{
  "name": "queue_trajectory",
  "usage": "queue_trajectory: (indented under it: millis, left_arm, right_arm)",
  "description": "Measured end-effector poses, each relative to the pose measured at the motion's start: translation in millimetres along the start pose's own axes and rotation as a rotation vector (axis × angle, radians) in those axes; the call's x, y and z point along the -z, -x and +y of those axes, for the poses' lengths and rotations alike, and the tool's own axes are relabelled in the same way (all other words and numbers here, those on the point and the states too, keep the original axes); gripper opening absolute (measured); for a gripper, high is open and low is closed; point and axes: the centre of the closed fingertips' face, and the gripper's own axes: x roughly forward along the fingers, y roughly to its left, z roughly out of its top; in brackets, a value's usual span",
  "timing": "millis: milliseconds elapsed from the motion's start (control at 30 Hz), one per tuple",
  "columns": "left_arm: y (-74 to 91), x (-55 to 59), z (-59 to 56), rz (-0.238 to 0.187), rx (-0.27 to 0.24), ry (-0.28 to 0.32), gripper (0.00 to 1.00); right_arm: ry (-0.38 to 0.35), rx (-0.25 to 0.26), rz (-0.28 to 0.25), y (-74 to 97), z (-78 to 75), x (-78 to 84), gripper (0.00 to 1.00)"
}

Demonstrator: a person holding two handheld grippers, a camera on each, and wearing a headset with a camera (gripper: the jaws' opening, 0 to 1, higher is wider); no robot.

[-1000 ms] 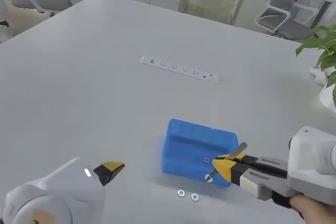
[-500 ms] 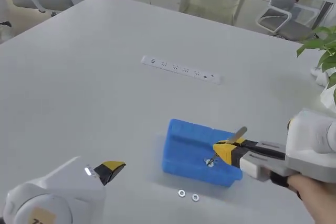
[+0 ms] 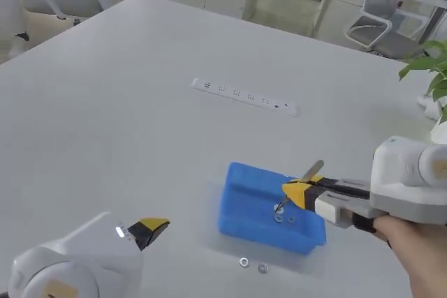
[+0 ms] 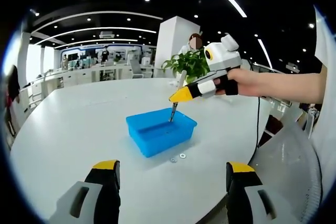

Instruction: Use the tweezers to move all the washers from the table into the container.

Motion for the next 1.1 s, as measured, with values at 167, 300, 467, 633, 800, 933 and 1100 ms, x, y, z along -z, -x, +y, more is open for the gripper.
queue_trajectory:
  millis: [167,300,467,633,800,933,1100]
  left_arm:
    - [0.0,0.4,-0.4,0.001,0.001,-0.001,0.84]
    - [0.2,0.5,-0.2,0.001,0.0,0.0,0.84]
    - [0.3,0.1,-0.3,0.001,-0.001,0.002,0.84]
    - [0.3,-0.1,0.3,0.002,-0.003,0.002,0.84]
    - [0.4,-0.5,1.0,0.0,-0.007,0.005,0.84]
    - [0.3,-0.1,1.1,0.001,-0.008,0.006,0.84]
    - [0.1,0.1,1.5,0.002,-0.008,0.005,0.84]
  right_arm:
    - [-0.013,-0.006,0.021,-7.7,-7.2,5.7,0.03]
    - [-0.024,-0.007,0.036,-12.4,-12.3,9.8,0.03]
    - [-0.029,-0.01,0.052,-18.1,-16.5,12.5,0.03]
    - [-0.032,-0.01,0.072,-25.0,-20.4,16.7,0.03]
    - [-0.039,-0.01,0.088,-30.8,-23.3,21.1,0.03]
    - [-0.043,-0.013,0.097,-34.8,-24.1,23.0,0.03]
    - [-0.044,-0.013,0.11,-40.3,-25.6,26.3,0.03]
